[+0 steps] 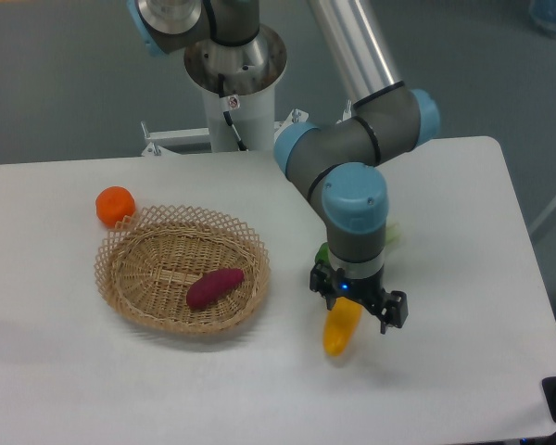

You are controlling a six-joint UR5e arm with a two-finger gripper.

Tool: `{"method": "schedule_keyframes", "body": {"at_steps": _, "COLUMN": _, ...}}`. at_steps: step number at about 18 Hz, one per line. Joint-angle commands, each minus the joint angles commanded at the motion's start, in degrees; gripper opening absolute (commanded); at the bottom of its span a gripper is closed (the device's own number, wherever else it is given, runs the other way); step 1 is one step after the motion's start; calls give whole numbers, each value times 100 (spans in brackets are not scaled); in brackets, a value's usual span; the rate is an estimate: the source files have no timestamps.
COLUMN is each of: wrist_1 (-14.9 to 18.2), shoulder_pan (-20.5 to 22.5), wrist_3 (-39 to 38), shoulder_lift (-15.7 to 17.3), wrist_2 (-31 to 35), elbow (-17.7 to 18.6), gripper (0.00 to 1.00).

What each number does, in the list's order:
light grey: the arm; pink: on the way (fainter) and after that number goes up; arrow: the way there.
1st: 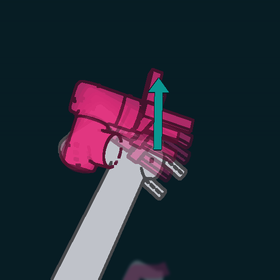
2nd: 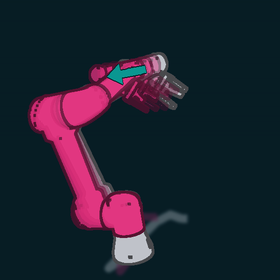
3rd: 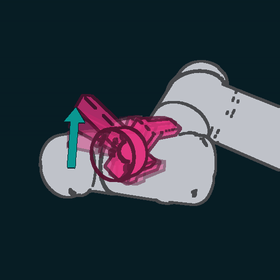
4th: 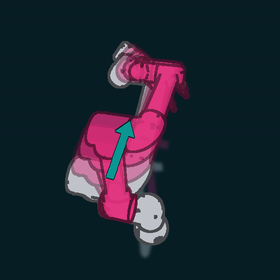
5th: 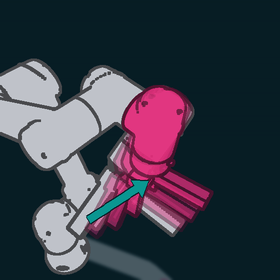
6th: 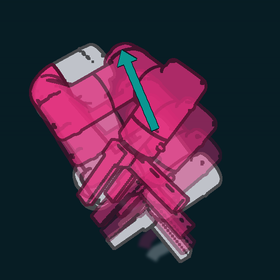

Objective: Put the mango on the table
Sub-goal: 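Open the gripper to release the mango onto the table, then raise the open gripper up and away from the mango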

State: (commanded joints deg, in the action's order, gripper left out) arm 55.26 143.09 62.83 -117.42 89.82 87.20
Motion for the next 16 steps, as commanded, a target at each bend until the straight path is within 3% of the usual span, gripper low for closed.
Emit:
{"method": "schedule_keyframes", "body": {"at_steps": 2, "wrist_1": 519, "shoulder_pan": 61, "wrist_3": 158, "shoulder_lift": -17, "wrist_2": 0, "elbow": -255, "gripper": 100}}
{"method": "schedule_keyframes", "body": {"at_steps": 8, "wrist_1": 1364, "shoulder_pan": 308, "wrist_3": 607, "shoulder_lift": -26, "wrist_2": -167, "elbow": -757, "gripper": 100}}
{"method": "schedule_keyframes", "body": {"at_steps": 16, "wrist_1": 1462, "shoulder_pan": 325, "wrist_3": 836, "shoulder_lift": -26, "wrist_2": -123, "elbow": -757, "gripper": 100}}
